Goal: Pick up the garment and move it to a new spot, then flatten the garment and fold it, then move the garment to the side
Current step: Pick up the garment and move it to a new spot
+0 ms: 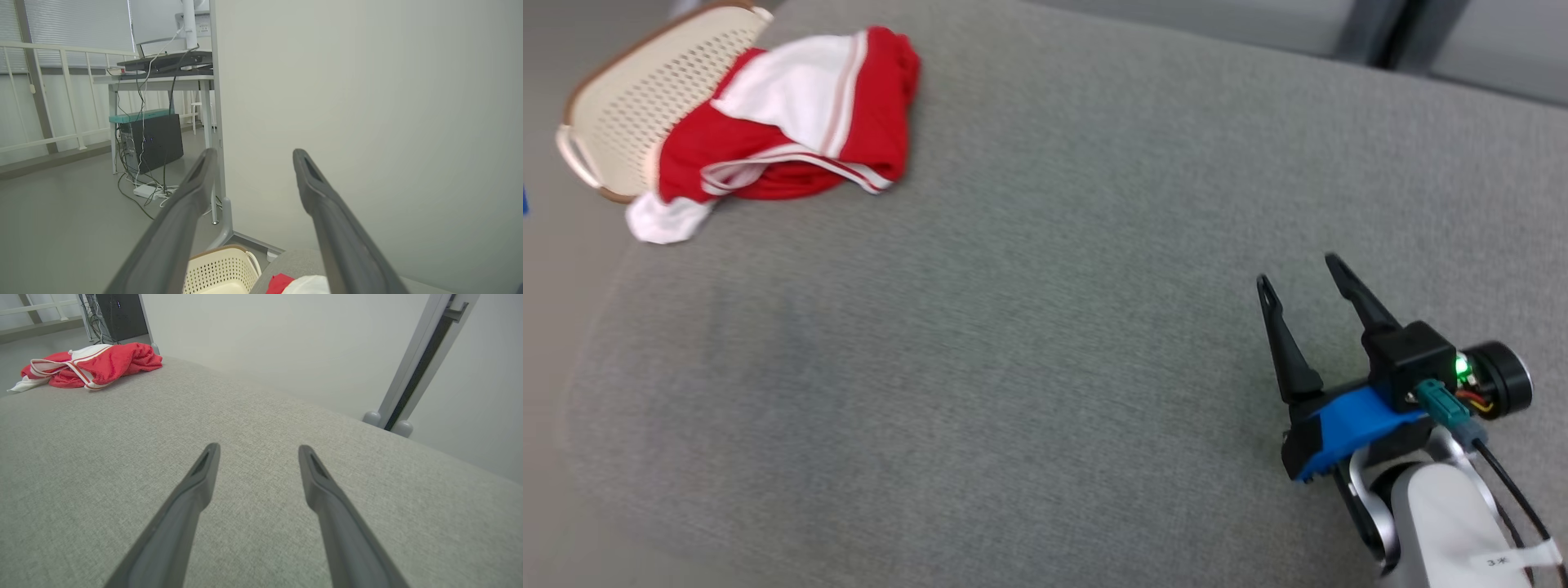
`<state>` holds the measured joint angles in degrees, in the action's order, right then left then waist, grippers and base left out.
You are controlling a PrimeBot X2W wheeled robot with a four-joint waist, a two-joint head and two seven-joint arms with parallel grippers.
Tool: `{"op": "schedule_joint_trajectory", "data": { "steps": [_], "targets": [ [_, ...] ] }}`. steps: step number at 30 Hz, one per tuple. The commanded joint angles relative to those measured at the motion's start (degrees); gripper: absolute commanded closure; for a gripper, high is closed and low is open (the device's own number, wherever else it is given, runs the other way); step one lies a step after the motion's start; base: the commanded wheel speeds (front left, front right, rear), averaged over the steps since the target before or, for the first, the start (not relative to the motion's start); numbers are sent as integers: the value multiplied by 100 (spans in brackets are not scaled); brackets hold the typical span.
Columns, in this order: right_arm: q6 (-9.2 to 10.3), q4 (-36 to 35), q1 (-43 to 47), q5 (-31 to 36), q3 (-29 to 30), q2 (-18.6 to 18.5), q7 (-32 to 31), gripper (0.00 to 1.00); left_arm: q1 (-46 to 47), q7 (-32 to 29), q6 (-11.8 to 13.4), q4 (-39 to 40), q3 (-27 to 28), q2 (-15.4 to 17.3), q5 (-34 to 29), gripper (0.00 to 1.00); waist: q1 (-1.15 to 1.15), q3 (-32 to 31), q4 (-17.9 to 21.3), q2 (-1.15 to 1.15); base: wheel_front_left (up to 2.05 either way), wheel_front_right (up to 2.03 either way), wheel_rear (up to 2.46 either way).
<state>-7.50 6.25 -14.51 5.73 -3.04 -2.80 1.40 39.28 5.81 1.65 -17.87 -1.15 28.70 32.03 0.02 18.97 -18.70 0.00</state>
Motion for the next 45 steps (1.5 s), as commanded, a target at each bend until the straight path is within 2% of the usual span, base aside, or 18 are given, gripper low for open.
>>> {"op": "schedule_joint_trajectory", "data": {
  "steps": [1, 8, 13, 16, 22, 30, 31, 32, 33, 38, 45],
  "targets": [
    [0, -95, -118, 64, -46, -19, -51, 0, 187, -32, -42, -137, -24, -29, 62, 0, -2, 144, 31, 0, 0, 0, 0],
    [1, -645, -471, 310, -340, -19, -380, 0, 1024, -476, -413, -1710, -466, -381, 199, 0, -2, 845, 404, 0, 0, 0, 0],
    [1, -815, -435, 344, -321, -17, -465, 0, 1302, -730, -650, -2618, -727, -753, 347, 0, -2, 1195, 518, 0, 0, 0, 0],
    [0, -843, -364, 293, -334, -18, -454, 0, 1430, -891, -745, -3067, -858, -865, 393, 0, -2, 1343, 569, 0, 0, 0, 0],
    [1, -819, -373, 215, -381, -19, -372, 0, 1607, -1059, -754, -3812, -907, -929, 486, 0, -2, 1483, 706, 0, 0, 0, 0],
    [1, -721, -414, 162, -415, -22, -293, 0, 1836, -1020, -771, -4424, -893, -975, 570, 0, -2, 1560, 831, 0, 0, 0, 0],
    [1, -710, -420, 154, -420, -22, -283, 0, 1861, -1011, -781, -4471, -907, -977, 578, 21, -2, 1562, 844, 0, 0, 0, 0],
    [1, -698, -421, 156, -421, -23, -273, 0, 1880, -988, -799, -4509, -928, -983, 578, 63, -2, 1559, 854, 0, 0, 0, 0],
    [1, -684, -426, 147, -422, -24, -261, 0, 1890, -969, -810, -4538, -949, -992, 579, 100, -2, 1550, 863, 0, 0, 0, 0],
    [1, -611, -470, 92, -399, -24, -185, 0, 1967, -629, -869, -4578, -983, -903, 611, 100, -2, 1443, 879, 0, 0, 0, 0],
    [1, -377, -494, -108, -436, -20, 10, 0, 2009, -443, -915, -4522, -1168, -614, 503, 100, -2, 1060, 936, 0, 0, 0, 0]
  ]
}}
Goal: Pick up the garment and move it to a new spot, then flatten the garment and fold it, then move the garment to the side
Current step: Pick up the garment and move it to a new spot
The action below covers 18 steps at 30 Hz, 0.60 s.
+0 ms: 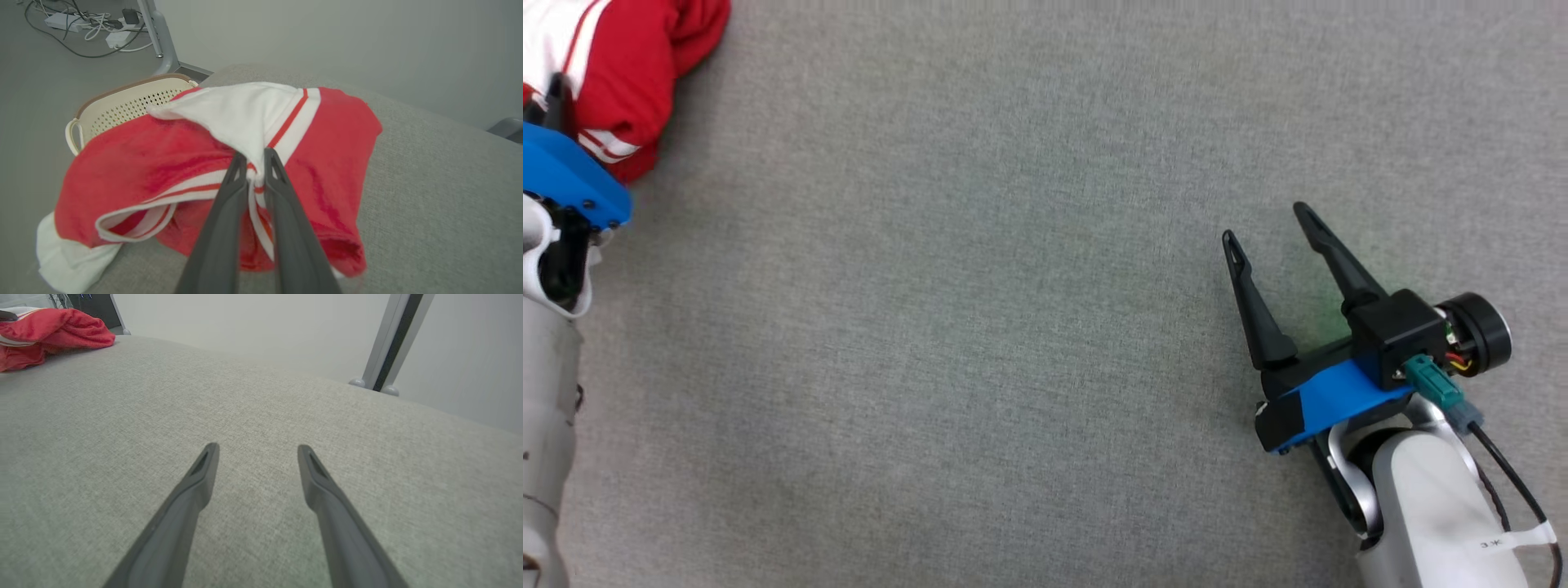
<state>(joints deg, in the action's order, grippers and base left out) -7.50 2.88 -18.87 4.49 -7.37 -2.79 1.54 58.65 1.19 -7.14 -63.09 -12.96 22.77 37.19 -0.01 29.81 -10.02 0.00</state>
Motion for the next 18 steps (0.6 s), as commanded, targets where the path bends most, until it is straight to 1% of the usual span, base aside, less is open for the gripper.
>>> {"op": "schedule_joint_trajectory", "data": {
  "steps": [1, 6, 11, 14, 18],
  "targets": [
    [1, 18, -47, -32, -8, -20, 31, 0, 94, 37, -41, 40, -21, 37, -46, 100, 1, -118, 85, 0, 0, 0, 0],
    [1, 391, 37, -284, 35, -20, 283, 0, 190, -33, -48, 367, -380, 289, -228, 100, 1, -693, 231, 0, 0, 0, 0],
    [1, 804, 213, -594, 115, -19, 533, 0, 195, -307, -50, 1121, -982, 494, -397, 100, 1, -1323, 494, 0, 0, 0, 0],
    [1, 1065, 306, -756, 186, -19, 691, 0, 160, -512, -37, 1749, -1296, 532, -342, 100, 1, -1662, 690, 0, 0, 0, 0],
    [1, 1379, 431, -910, 342, -19, 868, 0, 30, -792, -36, 2685, -1629, 430, -176, 100, 1, -1971, 964, 0, 0, 0, 0]
  ]
}}
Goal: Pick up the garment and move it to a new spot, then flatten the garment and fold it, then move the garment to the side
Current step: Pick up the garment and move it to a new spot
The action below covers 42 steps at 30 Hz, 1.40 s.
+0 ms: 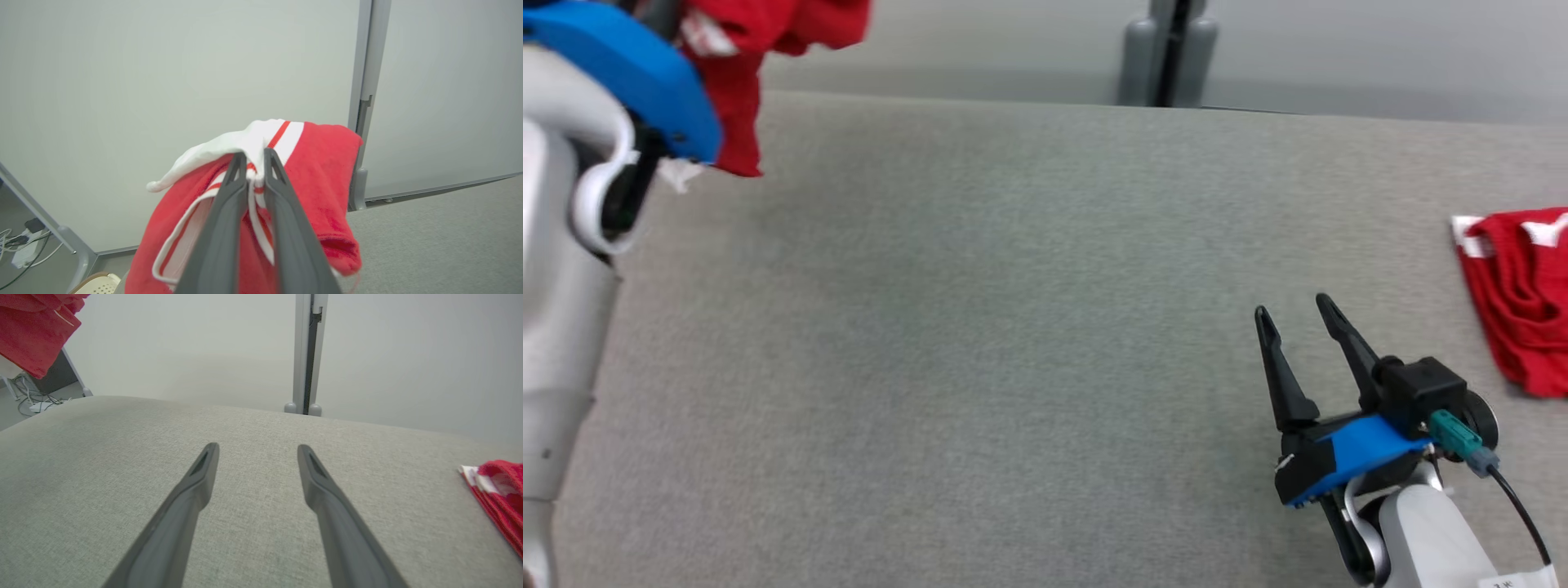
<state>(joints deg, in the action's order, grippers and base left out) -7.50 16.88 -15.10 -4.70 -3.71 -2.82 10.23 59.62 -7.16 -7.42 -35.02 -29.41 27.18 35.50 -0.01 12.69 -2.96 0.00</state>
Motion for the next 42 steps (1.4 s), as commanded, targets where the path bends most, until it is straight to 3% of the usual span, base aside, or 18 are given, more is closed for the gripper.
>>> {"op": "schedule_joint_trajectory", "data": {
  "steps": [1, 7, 11, 18, 25, 27, 28, 29, 34, 42],
  "targets": [
    [1, 39, 72, -11, 34, -13, 32, 0, -93, -29, -7, 108, -50, -59, 38, 100, 1, -301, 321, 0, 0, 0, 0],
    [0, 253, 95, -74, 288, -11, 206, 0, -342, -262, 50, 1328, -447, -541, 95, 100, 1, -254, 707, 0, 0, 0, 0],
    [0, 318, -21, -145, 302, -10, 283, 0, -718, -138, 153, 1688, -804, -886, -45, 100, 1, -34, 944, 0, 0, 0, 0],
    [0, 466, -176, -308, 154, -13, 398, 0, -1687, 405, 217, 1031, -1473, -1322, -304, 100, 1, 343, 1292, 0, 0, 0, 0],
    [0, 587, -261, -311, 196, -13, 464, 0, -2289, 1070, 231, -4, -1716, -1623, -372, 100, 1, 460, 1402, 0, 0, 0, 0],
    [0, 618, -272, -281, 248, -13, 474, 0, -2316, 1295, 264, -148, -1651, -1701, -320, 54, 1, 433, 1372, 0, 0, 0, 0],
    [0, 629, -274, -263, 273, -12, 480, 0, -2298, 1405, 290, -205, -1645, -1714, -343, 10, 1, 409, 1347, 0, 0, 0, 0],
    [0, 643, -270, -245, 295, -12, 483, 0, -2266, 1515, 318, -254, -1637, -1723, -387, 0, 1, 379, 1317, 0, 0, 0, 0],
    [0, 669, -247, -177, 356, -13, 499, 0, -2254, 1969, 435, -304, -1511, -1772, -388, 0, 1, 183, 1113, 0, 0, 0, 0],
    [0, 714, -127, 65, 526, -13, 504, 0, -2734, 2226, 718, 114, -1063, -1529, -350, 0, 1, -248, 733, 0, 0, 0, 0]
  ]
}}
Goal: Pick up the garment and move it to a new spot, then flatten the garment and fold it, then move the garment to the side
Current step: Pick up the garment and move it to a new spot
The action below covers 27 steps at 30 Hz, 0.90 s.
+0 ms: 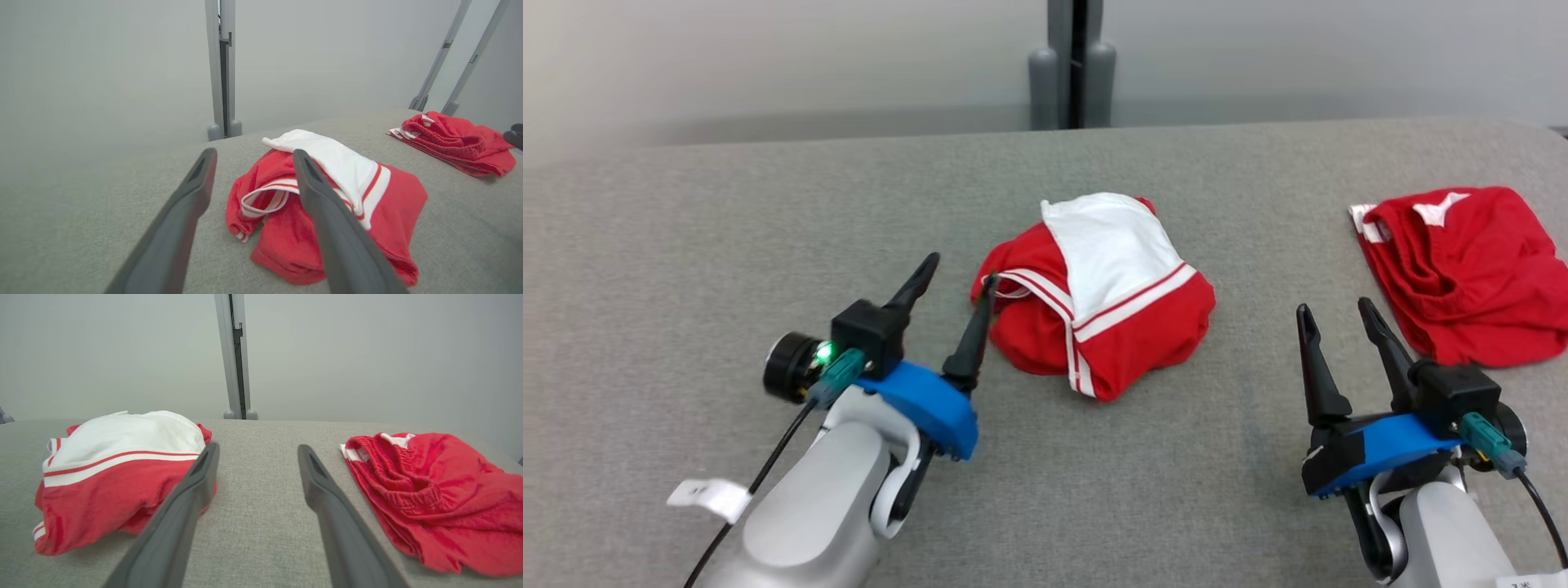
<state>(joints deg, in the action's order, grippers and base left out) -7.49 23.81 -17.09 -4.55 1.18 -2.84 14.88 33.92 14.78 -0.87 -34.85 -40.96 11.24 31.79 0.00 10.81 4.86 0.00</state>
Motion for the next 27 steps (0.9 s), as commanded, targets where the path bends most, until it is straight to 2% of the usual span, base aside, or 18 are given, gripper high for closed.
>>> {"op": "schedule_joint_trajectory", "data": {
  "steps": [1, 10, 16, 27],
  "targets": [
    [-1, 37, 105, 71, 54, -11, 39, 0, -281, 40, 116, 185, 165, 109, 29, 0, 0, -121, -95, 0, 0, 0, 0],
    [0, 180, 549, 17, 77, -11, 41, 0, -1791, 45, 530, 1286, 1019, 409, -198, 0, 0, -687, -452, 0, 0, 0, 0],
    [-1, 245, 841, -144, -26, -12, 42, 0, -2645, 46, 722, 1709, 1602, 320, -190, 0, 0, -871, -540, 0, 0, 0, 0],
    [-1, 301, 1099, -346, -291, -11, 40, 0, -3280, 47, 623, 1863, 2195, 166, -353, 0, 0, -984, -496, 0, 0, 0, 0]
  ]
}}
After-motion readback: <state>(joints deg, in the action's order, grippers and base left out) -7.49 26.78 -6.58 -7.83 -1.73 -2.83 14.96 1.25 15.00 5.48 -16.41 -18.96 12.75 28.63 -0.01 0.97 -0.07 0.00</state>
